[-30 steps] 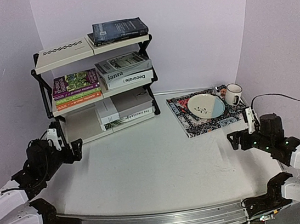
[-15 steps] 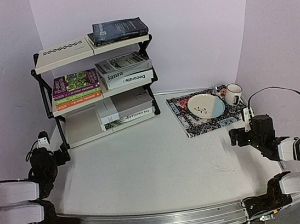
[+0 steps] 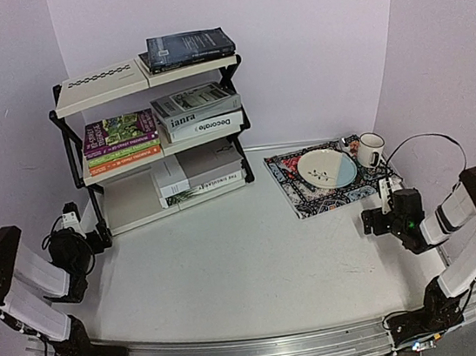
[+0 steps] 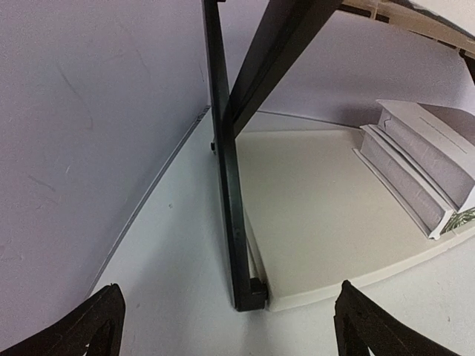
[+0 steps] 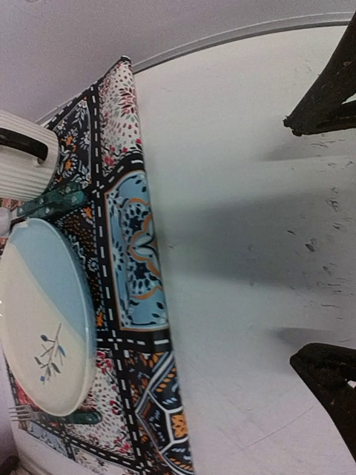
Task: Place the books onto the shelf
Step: Reset both arms
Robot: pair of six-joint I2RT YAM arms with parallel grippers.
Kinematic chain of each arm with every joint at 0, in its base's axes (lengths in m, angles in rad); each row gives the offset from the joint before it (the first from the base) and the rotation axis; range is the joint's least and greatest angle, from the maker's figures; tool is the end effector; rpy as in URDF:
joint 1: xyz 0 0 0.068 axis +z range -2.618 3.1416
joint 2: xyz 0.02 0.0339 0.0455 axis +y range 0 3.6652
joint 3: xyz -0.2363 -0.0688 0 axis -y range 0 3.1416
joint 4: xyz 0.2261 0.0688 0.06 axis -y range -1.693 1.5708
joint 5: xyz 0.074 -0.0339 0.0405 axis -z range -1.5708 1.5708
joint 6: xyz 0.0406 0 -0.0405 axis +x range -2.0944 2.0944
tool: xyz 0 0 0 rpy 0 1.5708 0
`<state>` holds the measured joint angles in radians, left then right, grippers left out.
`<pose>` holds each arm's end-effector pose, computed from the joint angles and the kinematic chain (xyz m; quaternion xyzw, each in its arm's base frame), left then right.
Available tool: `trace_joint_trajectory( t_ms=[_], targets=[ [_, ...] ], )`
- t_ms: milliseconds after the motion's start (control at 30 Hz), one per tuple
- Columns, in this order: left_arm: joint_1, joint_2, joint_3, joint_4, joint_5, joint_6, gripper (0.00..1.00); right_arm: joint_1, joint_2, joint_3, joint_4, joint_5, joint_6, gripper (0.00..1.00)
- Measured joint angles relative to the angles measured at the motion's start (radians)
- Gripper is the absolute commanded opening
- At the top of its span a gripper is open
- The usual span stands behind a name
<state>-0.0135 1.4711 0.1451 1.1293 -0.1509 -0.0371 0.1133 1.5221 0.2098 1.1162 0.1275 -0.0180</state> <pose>0.2215 0.0031 0.1215 -0.0569 0.7703 0.0423 0.6337 0.2354 0.0216 0.1240 -0.0103 0.7724 -0.0190 0.6348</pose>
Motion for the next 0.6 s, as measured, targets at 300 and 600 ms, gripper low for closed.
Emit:
trace_joint_trajectory(
  t_ms=[300,600],
  targets=[
    [0.001,0.171,0.019,0.125,0.052,0.014,1.0,-0.08,0.132,0.048,0.084,-0.081,0.041,0.98],
    [0.001,0.186,0.159,0.047,0.137,0.062,1.0,-0.081,0.132,0.074,0.081,-0.108,0.041,0.98]
  ],
)
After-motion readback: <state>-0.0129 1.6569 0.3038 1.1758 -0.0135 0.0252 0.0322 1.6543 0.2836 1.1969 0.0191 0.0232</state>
